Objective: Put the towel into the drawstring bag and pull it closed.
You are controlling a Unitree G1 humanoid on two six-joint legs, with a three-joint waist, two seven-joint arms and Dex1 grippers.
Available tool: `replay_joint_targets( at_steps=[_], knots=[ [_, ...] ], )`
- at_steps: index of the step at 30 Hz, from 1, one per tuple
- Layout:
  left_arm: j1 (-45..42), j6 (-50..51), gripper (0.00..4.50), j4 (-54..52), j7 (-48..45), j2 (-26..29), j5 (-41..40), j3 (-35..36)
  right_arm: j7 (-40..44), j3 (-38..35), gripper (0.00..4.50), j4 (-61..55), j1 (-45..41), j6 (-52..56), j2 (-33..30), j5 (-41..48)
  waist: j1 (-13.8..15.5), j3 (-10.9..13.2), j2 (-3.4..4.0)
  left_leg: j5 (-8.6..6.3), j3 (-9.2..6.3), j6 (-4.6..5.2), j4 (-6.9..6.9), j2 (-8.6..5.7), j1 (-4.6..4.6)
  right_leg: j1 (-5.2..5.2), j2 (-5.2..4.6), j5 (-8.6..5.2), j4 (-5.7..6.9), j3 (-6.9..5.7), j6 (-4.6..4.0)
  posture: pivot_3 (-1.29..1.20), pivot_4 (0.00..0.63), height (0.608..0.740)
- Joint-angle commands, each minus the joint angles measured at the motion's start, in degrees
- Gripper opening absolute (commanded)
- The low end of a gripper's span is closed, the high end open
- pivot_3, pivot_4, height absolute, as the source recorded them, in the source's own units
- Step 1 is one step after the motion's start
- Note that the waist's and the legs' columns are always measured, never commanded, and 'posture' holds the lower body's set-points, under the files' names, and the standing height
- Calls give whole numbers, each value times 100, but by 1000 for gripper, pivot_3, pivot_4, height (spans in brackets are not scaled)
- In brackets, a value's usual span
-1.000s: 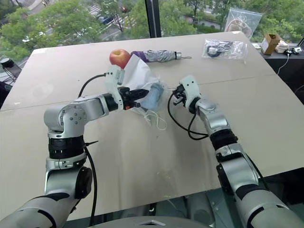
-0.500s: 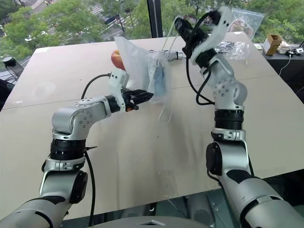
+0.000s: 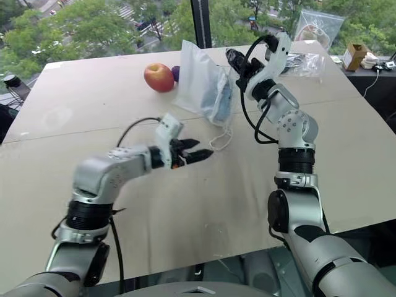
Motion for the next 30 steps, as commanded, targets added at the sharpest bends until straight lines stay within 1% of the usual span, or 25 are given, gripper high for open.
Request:
replay_joint_targets(
  at_steps=[1,3,7,8,9,10,11,14,15,19,22,25,28,30],
  knots=[
    [-405,-1577,3749,1204,650,-499,1122,-445,-48,-36,0,-203,-63,-41,9,92,18,0,-1,0,-1,0,3,-1,1,2,0,0,-1,-1,0,0,150,740],
    [-502,-2054,3749,1770,717,-722,1372,-511,-78,-34,0,-230,-50,-33,15,99,27,-1,-2,0,0,0,8,-1,2,4,0,2,1,-2,-2,0,150,740],
    [-515,-2391,3749,2439,473,-893,1651,-682,-134,-6,0,-293,-2,-19,14,69,1,-6,5,0,5,0,7,2,7,5,1,4,3,2,-3,0,150,740],
    [-496,-2413,3236,2504,416,-911,1680,-684,-142,1,0,-308,7,-15,10,65,3,-8,7,0,5,0,8,2,8,6,1,4,4,1,-3,0,150,740],
    [-462,-2459,2992,2508,300,-900,1723,-730,-154,6,0,-319,14,-14,6,63,5,-10,8,0,5,1,8,2,9,8,1,4,5,1,-3,0,150,740],
    [-427,-2480,2534,2476,250,-903,1761,-739,-163,10,0,-333,23,-12,0,62,1,-10,8,0,4,1,11,2,13,14,1,4,5,0,-2,0,150,740],
    [-392,-2472,1920,2447,253,-929,1771,-700,-173,13,0,-343,31,-14,-5,59,2,-10,8,0,4,2,13,2,19,22,1,5,5,-1,-1,0,150,740],
    [-282,-2406,583,2355,303,-954,1808,-557,-215,7,0,-354,48,-28,-15,66,4,-10,8,-1,1,3,16,0,21,29,1,5,0,-2,1,0,150,740],
    [-237,-2380,66,2328,334,-957,1809,-487,-225,3,0,-343,46,-40,-23,60,4,-11,8,-1,1,3,16,0,21,29,0,5,-1,-2,1,0,150,740],
    [-52,-2373,26,2161,568,-966,1862,-192,-250,-6,0,-272,17,-114,-48,10,-14,-11,8,-1,-3,3,15,2,21,29,1,5,-1,-5,2,0,150,740],
    [78,-2571,26,1930,1015,-904,2069,54,-239,44,0,-204,-13,-339,-106,-179,-43,-11,8,-1,-2,3,13,5,24,29,3,5,0,-5,1,0,150,740],
    [216,-2887,26,1580,1742,-797,2385,392,-246,155,0,-105,-32,-751,-217,-558,-60,-11,8,-1,7,3,11,11,31,29,9,5,1,4,1,0,150,740],
    [336,-3428,26,1111,2854,-857,2579,1171,-300,199,0,81,-78,-1144,-327,-906,-69,-10,8,-1,13,3,10,21,37,28,17,6,4,7,1,0,150,740],
    [473,-3706,26,810,3486,-761,2868,1566,-368,166,0,230,-138,-1330,-361,-1040,-50,-10,8,-1,14,3,9,27,35,24,20,8,4,6,-2,0,150,740]
  ],
)
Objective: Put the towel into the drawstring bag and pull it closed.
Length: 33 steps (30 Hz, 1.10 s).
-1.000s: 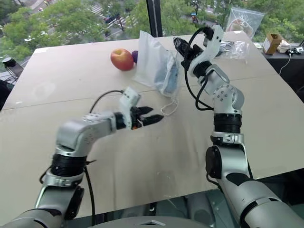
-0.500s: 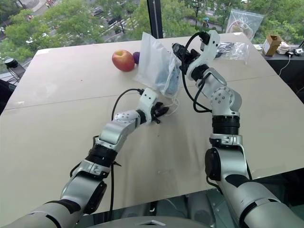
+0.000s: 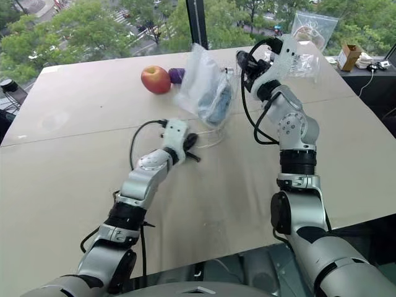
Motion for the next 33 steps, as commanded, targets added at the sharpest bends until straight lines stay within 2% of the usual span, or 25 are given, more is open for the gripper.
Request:
replay_joint_targets(
  at_steps=[1,5,11,15,21,30,33],
  knots=[
    [102,-568,26,-712,1056,200,514,722,-92,-27,0,118,-261,-438,-71,-210,24,0,0,0,0,0,0,1,-2,-1,-1,1,0,0,-1,0,150,740],
    [177,-904,26,-984,1617,468,1006,1053,-192,-70,0,407,-361,-718,-153,-413,83,0,0,0,1,-1,-1,-14,-17,-8,-16,3,-7,2,0,0,150,740],
    [-169,-1380,26,-1032,1933,1367,1683,1323,-429,-196,0,961,-570,-1324,-366,-737,140,2,-3,0,0,-2,-6,-24,-43,-32,-22,8,-8,1,7,0,150,740],
    [-371,-1509,26,-819,2034,1707,1825,1454,-873,-230,0,1364,-647,-1868,-572,-1133,156,2,-3,1,1,-3,-12,-22,-43,-36,-20,8,-7,1,6,0,150,740],
    [-234,-1221,26,-594,2309,1412,1576,1876,-1846,-492,0,1890,-597,-2323,-806,-1471,148,3,-4,1,20,-3,-25,-21,-36,-41,-22,9,-8,16,7,0,150,740],
    [45,-548,26,-723,3057,790,1239,2675,-4014,-1192,0,2175,-271,-2492,-1086,-1658,150,1,-6,1,29,-2,-26,-17,-36,-44,-21,10,-5,23,6,0,150,740],
    [39,-414,26,-675,3141,710,1092,2820,-4494,-1252,0,2128,-170,-2427,-1147,-1728,157,0,-7,1,30,-2,-25,-16,-37,-43,-22,10,-6,24,6,0,150,740]
  ],
)
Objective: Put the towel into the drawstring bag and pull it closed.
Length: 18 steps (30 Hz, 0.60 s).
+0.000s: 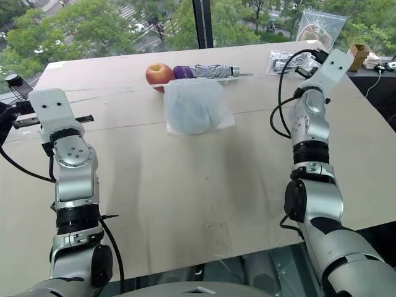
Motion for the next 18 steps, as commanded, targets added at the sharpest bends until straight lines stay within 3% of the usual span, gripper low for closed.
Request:
replay_joint_targets(
  at_steps=[1,3,7,10,11,12,15,17,18],
  knots=[
    [44,248,26,-42,413,105,-154,771,-683,-452,0,-144,115,-119,-511,-100,-1,0,-1,0,0,0,0,0,0,0,0,0,0,0,0,0,150,740],
    [-28,222,26,60,191,105,-383,688,-144,-333,0,-10,10,55,-506,119,-12,0,-1,0,4,0,2,-1,-1,0,0,0,0,3,0,0,150,740],
    [-247,-23,26,380,-1362,214,-1124,-64,2831,622,0,-264,-123,961,-391,614,-58,0,0,0,9,2,9,2,6,6,10,1,-1,6,0,0,150,740],
    [-192,297,0,244,-3114,278,-1940,-650,5323,1747,1017,-1497,543,1915,-799,902,-124,-1,0,0,3,3,12,5,4,12,15,0,-1,-1,0,0,150,740],
    [-55,410,602,117,-3727,460,-2061,-923,6104,2141,1477,-1916,907,1956,-1089,852,-121,-1,0,0,1,3,16,7,5,14,15,0,-1,-3,0,0,150,740],
    [93,494,835,24,-4150,650,-2123,-1082,6640,2360,1979,-2216,1216,2071,-1361,857,-109,-2,-2,-1,-5,4,17,5,5,18,13,0,-1,-9,0,0,150,740],
    [668,737,2222,-211,-4988,1271,-2389,-1030,7372,2277,3352,-2410,1784,1936,-1939,896,-128,-1,-2,-13,-12,23,20,6,0,25,13,-2,-5,-18,2,0,150,740],
    [1200,1118,3107,-463,-5619,1670,-2890,-730,7723,2249,3379,-2182,2018,1571,-2320,698,-165,4,-1,-15,9,25,19,5,-3,12,8,-2,-18,-2,3,0,150,740],
    [1520,1280,3107,-609,-5937,1869,-3130,-565,7931,2295,3379,-2142,2170,1388,-2531,572,-172,5,-1,-16,24,26,17,6,-3,3,7,-2,-16,12,3,0,150,740]
  ],
)
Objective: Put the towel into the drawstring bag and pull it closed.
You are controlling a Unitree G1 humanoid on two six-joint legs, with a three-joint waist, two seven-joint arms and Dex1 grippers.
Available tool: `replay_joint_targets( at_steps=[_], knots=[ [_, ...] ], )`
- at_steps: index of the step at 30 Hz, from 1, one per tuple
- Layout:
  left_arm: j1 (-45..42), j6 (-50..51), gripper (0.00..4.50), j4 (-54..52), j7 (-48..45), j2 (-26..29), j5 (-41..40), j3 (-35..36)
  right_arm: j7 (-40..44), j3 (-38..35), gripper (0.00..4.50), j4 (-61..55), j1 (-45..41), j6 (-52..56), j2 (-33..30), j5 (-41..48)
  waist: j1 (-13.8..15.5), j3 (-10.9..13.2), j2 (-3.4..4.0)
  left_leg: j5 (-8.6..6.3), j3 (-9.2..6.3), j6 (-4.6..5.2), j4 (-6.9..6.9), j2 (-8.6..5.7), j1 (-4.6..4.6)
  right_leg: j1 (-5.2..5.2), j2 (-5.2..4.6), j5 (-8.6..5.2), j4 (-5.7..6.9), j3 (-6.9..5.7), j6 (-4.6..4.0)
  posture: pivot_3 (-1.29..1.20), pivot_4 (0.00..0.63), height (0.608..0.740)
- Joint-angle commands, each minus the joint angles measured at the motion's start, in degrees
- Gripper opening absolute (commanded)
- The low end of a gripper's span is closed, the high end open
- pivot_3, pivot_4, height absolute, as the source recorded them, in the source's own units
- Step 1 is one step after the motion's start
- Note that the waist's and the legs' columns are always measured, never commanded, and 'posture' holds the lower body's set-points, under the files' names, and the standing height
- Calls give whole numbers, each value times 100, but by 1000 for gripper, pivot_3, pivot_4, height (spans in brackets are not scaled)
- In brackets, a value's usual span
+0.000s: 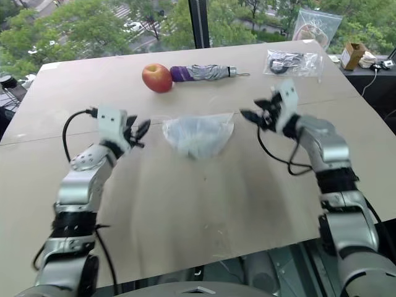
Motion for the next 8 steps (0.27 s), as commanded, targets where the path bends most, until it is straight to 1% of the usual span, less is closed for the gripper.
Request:
replay_joint_targets(
  at_steps=[1,2,3,5,8],
  knots=[
    [934,642,3107,-757,-1239,714,-949,753,794,-194,3379,-4,273,-693,-708,-305,-9,2,1,0,6,0,0,2,4,-2,0,0,3,4,0,0,150,740],
    [1330,976,3107,-949,-1641,932,-1312,952,1004,-209,3379,10,451,-858,-860,-339,-18,3,1,0,8,0,0,8,7,-3,2,-1,3,3,0,0,150,740],
    [1698,1044,3107,-1121,-1964,1099,-1496,1118,1154,-247,3379,0,604,-954,-966,-338,-24,2,0,0,11,0,1,19,11,-1,10,-2,2,3,0,0,150,740],
    [2244,1011,3107,-1260,-2220,1319,-1544,1380,1425,-361,3379,-13,887,-1185,-1106,-294,18,2,0,0,10,0,1,40,22,9,21,-5,0,-1,-3,0,150,740],
    [2683,799,3107,-1240,-2408,1470,-1468,1577,1686,-578,3379,-178,1202,-1219,-1191,-133,44,3,1,0,9,0,6,42,32,17,28,-30,4,-3,-7,0,150,740]
  ],
)
